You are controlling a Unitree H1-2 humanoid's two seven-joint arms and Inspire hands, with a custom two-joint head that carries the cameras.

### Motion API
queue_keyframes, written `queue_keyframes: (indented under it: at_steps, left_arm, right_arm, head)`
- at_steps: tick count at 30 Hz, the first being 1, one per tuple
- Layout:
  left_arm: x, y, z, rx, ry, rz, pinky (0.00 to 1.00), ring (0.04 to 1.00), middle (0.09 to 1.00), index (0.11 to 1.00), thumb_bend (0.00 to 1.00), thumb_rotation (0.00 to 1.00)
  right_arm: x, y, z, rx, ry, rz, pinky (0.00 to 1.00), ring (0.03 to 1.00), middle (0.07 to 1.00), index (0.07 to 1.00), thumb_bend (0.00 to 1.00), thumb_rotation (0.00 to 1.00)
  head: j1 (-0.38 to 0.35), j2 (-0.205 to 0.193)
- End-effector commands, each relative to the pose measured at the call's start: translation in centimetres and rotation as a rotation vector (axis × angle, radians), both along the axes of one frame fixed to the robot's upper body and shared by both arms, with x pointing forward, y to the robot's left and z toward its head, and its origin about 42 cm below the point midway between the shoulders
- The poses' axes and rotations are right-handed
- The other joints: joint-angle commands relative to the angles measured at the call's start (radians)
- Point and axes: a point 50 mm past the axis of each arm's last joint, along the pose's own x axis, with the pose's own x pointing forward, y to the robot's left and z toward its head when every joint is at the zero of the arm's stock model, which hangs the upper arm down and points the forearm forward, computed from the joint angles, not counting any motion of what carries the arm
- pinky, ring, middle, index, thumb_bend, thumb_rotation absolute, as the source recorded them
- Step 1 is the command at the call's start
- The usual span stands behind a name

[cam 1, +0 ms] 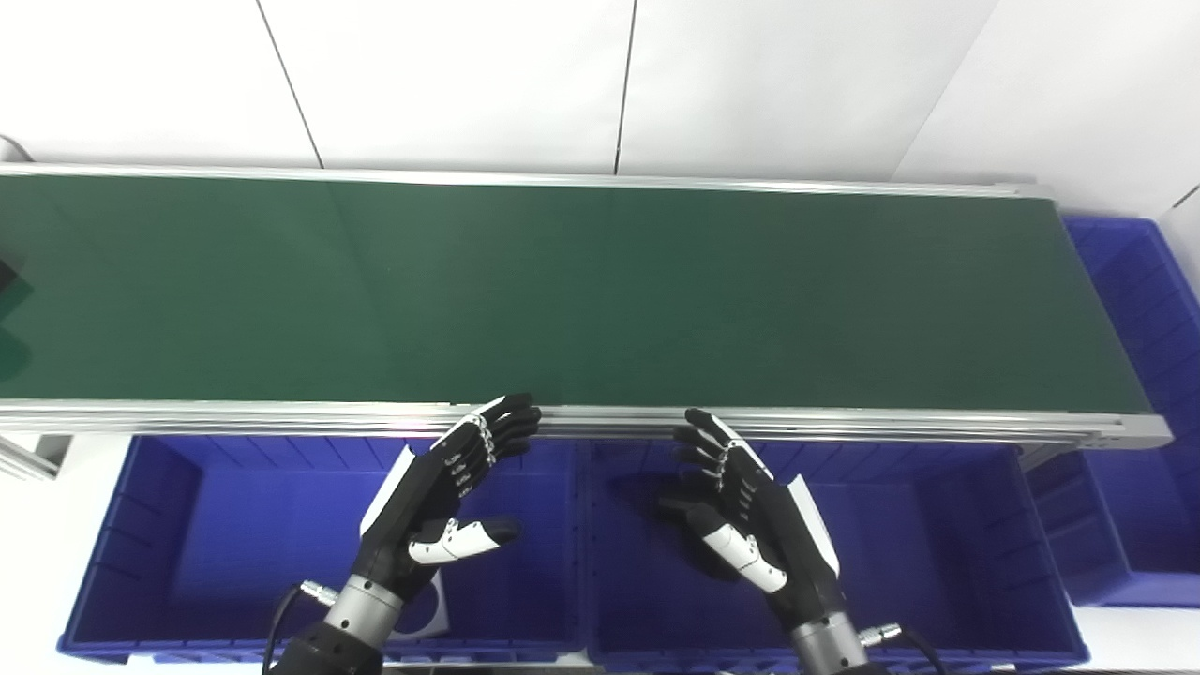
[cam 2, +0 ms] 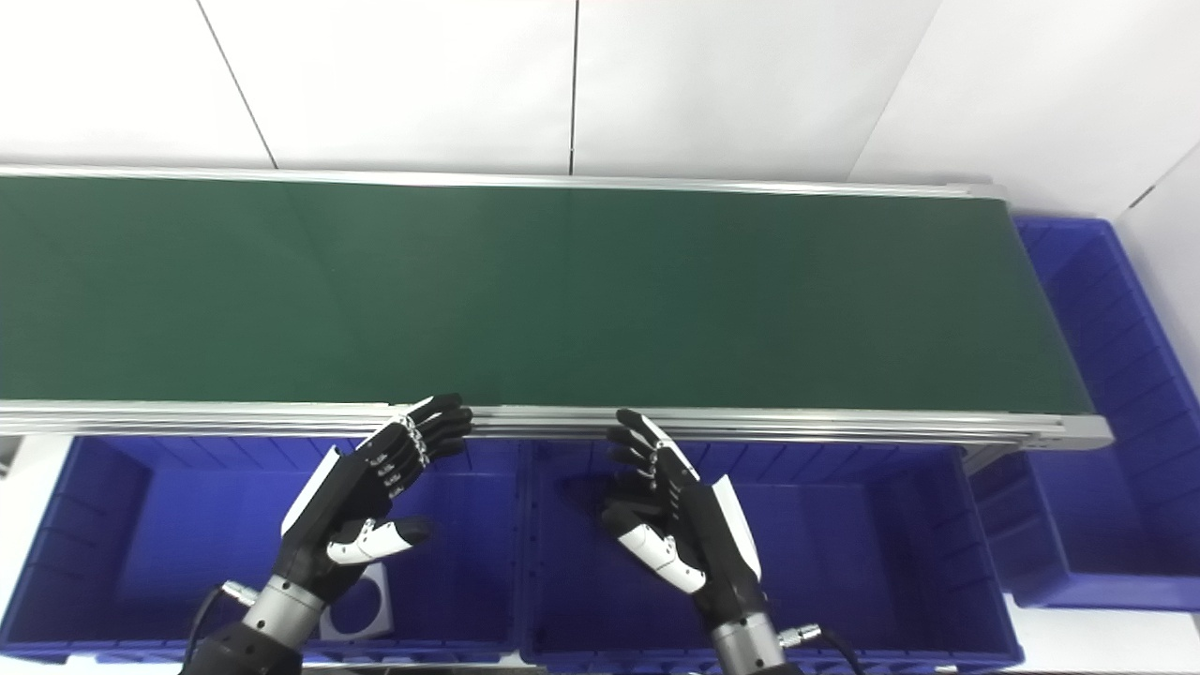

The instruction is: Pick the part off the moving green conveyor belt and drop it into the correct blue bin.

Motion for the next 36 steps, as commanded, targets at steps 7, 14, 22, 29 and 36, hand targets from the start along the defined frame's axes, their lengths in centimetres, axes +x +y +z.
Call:
queue_keyframes:
  at_steps: [7, 14, 22, 29, 36]
  left_arm:
    - [0.54, -0.06, 0.81, -0.002, -0.048, 0.001, 0.83, 0.846, 0.846, 0.849, 0.96, 0.5]
    - [0.59, -0.07, 0.77, -0.004, -0.044, 0.002, 0.83, 0.846, 0.846, 0.849, 0.96, 0.49]
    - [0.6, -0.08, 0.87, -0.007, -0.047, 0.002, 0.82, 0.842, 0.843, 0.848, 0.96, 0.48]
    - [0.65, -0.09, 0.82, -0.007, -0.049, 0.0, 0.82, 0.843, 0.845, 0.848, 0.97, 0.48]
    - [0.71, -0.2, 0.73, -0.008, -0.045, 0.002, 0.82, 0.84, 0.841, 0.843, 0.98, 0.48]
  right_arm:
    - [0.44, 0.11, 1.13, 0.025, -0.076, 0.001, 0.74, 0.817, 0.85, 0.9, 0.75, 0.74]
    - [0.43, 0.09, 1.2, 0.029, -0.077, 0.001, 0.74, 0.816, 0.847, 0.899, 0.75, 0.74]
    - [0.38, 0.14, 1.27, 0.03, -0.08, -0.001, 0.74, 0.813, 0.845, 0.897, 0.74, 0.74]
    - [0.37, 0.12, 1.29, 0.029, -0.08, -0.001, 0.74, 0.815, 0.848, 0.899, 0.73, 0.74]
    - [0.38, 0.02, 1.19, 0.031, -0.082, 0.0, 0.74, 0.818, 0.85, 0.901, 0.73, 0.74]
  head:
    - [0.002, -0.001]
    - [0.005, 0.002]
    - [0.009, 0.003]
    - [0.015, 0.002]
    - [0.028, -0.002]
